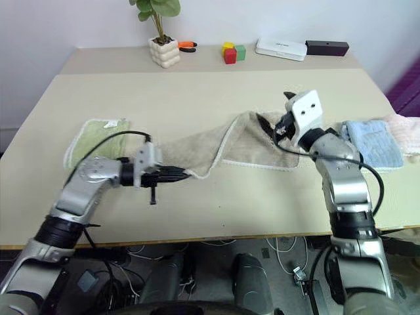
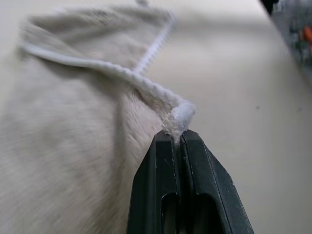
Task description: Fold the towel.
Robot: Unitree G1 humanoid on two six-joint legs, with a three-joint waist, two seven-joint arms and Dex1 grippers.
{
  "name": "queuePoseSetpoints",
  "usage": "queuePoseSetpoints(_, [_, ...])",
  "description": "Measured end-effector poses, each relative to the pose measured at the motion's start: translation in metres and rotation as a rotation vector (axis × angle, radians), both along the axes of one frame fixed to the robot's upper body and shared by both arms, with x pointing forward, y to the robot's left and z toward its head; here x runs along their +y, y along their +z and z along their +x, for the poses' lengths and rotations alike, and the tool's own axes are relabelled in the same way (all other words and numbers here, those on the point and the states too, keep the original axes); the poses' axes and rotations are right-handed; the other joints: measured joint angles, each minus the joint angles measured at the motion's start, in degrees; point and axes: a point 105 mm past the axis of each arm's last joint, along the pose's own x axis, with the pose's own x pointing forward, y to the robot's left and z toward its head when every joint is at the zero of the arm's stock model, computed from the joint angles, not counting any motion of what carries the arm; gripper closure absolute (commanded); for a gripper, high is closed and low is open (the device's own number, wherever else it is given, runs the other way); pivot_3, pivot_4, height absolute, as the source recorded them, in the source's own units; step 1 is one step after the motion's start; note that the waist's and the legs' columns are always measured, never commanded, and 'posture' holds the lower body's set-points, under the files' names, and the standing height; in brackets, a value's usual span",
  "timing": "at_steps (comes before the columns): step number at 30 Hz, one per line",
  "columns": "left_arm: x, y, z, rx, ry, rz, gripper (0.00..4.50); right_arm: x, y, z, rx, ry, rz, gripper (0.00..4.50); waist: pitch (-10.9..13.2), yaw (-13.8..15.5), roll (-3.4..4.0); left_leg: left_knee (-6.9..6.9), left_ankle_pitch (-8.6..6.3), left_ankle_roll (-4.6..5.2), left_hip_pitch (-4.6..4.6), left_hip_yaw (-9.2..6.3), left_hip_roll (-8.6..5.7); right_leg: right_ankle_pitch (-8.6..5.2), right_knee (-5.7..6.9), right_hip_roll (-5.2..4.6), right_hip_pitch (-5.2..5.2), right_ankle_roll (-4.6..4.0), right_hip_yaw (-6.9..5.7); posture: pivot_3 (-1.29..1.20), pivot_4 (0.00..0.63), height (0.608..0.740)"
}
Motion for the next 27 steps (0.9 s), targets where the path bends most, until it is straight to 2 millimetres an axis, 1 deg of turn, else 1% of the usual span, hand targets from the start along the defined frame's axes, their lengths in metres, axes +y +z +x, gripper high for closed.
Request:
queuePoseSetpoints(2, [0.013,-0.001,-0.008,0.033,0.025,-0.023,4.48,-0.008,-0.007,0.012,0.044,-0.061,0.035,0.0,0.0,-0.4,0.01,0.01,0.01,-0.01,0.0,0.03,-0.01,0.0,0.02,0.0,0.01,0.02,0.01,0.0,0.15,0.74])
queuePoseSetpoints(5, [0.024,0.004,-0.014,0.027,0.055,-0.059,4.48,-0.019,-0.016,0.027,0.11,-0.135,0.073,0.0,0.0,-0.6,0.05,0.01,-0.04,0.06,0.0,0.04,0.0,0.0,0.01,0.0,0.0,0.02,0.02,0.0,0.15,0.74])
queuePoseSetpoints(8, [0.033,0.012,-0.021,0.024,0.078,-0.086,4.48,-0.019,-0.019,0.036,0.138,-0.147,0.066,0.0,0.0,-0.6,0.07,0.0,-0.07,0.11,0.01,0.03,0.0,-0.01,0.01,0.0,0.01,0.02,0.03,0.0,0.15,0.74])
queuePoseSetpoints(12, [0.045,0.008,-0.039,0.078,0.1,-0.073,4.48,-0.009,-0.028,0.044,0.18,-0.104,0.03,0.0,0.1,-0.9,0.12,-0.04,-0.05,0.07,0.02,0.06,0.01,-0.01,0.01,0.0,-0.02,0.01,0.04,0.0,0.15,0.74])
queuePoseSetpoints(14, [0.052,0.002,-0.052,0.133,0.115,-0.062,4.48,-0.005,-0.034,0.047,0.207,-0.089,0.038,0.0,0.1,-0.9,0.16,-0.05,-0.03,0.03,0.02,0.07,0.02,-0.01,0.02,0.0,-0.04,0.01,0.04,0.0,0.15,0.74])
queuePoseSetpoints(18, [0.067,-0.003,-0.074,0.249,0.168,-0.079,4.48,0.004,-0.042,0.05,0.241,-0.057,0.021,0.0,0.1,-0.8,0.21,-0.05,-0.05,0.06,0.01,0.06,0.03,-0.01,0.0,-0.01,-0.06,0.0,0.05,0.0,0.15,0.74])
queuePoseSetpoints(22, [0.077,-0.005,-0.083,0.297,0.213,-0.077,4.48,0.016,-0.046,0.053,0.267,-0.012,0.034,0.0,0.1,-0.7,0.25,-0.05,-0.08,0.09,0.01,0.06,0.03,-0.02,-0.02,-0.01,-0.05,-0.02,0.05,0.0,0.15,0.74])
queuePoseSetpoints(27, [0.079,-0.005,-0.086,0.319,0.222,-0.081,4.48,0.034,-0.033,0.057,0.257,0.07,0.031,0.0,0.2,-0.8,0.31,-0.07,-0.07,0.06,0.01,0.08,0.03,-0.02,-0.01,0.0,-0.07,-0.02,0.05,0.0,0.15,0.74])
